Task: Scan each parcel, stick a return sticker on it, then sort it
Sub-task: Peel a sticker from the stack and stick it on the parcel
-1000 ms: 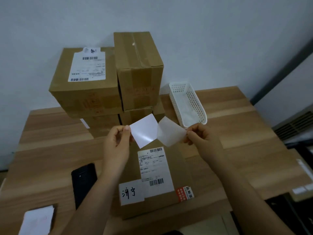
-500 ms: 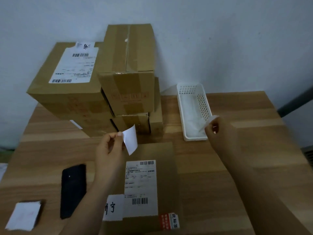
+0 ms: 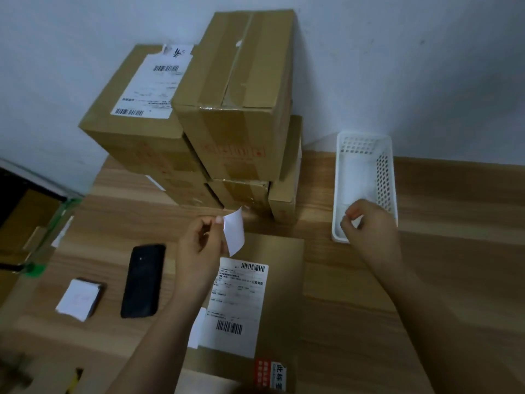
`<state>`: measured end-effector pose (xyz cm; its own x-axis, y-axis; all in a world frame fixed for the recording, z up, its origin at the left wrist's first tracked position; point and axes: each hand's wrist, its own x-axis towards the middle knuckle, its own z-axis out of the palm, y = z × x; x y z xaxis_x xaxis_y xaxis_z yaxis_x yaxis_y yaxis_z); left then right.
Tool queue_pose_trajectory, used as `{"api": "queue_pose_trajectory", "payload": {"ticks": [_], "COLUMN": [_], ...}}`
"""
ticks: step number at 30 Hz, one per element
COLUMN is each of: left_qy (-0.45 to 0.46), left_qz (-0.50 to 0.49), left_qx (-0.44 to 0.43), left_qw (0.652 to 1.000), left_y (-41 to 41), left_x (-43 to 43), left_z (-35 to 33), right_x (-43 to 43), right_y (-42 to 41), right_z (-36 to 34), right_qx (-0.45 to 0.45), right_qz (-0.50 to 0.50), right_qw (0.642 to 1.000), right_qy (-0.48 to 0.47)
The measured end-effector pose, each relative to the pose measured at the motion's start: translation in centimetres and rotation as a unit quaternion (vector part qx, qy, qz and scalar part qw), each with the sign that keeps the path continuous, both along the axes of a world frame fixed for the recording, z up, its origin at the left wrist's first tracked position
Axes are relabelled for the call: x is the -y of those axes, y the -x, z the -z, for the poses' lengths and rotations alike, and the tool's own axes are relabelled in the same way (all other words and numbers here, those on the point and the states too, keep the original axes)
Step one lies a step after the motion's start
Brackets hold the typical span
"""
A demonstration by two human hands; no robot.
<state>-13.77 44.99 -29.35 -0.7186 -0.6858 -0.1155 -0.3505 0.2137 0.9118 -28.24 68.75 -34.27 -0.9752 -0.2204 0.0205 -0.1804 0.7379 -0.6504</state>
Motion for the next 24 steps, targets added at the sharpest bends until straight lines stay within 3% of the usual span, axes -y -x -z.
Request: {"api": "queue_pose_trajectory", "payload": {"ticks": [4,9,14,24], "left_qy": [0.018,0.026,0.045,0.052], "left_qz": [0.043,0.135,0.248,0.316], "left_qx": [-0.017,-0.031,-0.032,-0.054], "left_qw": [0.999,0.99,0.967,0.946], "left_y": [-0.3,-2.0,-4.4,-11.0], "left_x": [0.0,0.3,2.8,8.1], "left_z": [-0.8,-1.3,-0.9,0.4], "right_x": [4.4,8.4,9.8,11.4], "right_y": [-2.6,-4.3,-6.8,-17.1], "right_z": [-2.7,-5.0,-5.2,-6.2], "right_qx": [0.108,0.299,0.284,0.238], "right_qz": [-0.04,-0.029,-0.073,0.035], "right_qw": [0.989,0.935,0.945,0.938], "right_qy": [0.098,0.188,0.145,0.25]}}
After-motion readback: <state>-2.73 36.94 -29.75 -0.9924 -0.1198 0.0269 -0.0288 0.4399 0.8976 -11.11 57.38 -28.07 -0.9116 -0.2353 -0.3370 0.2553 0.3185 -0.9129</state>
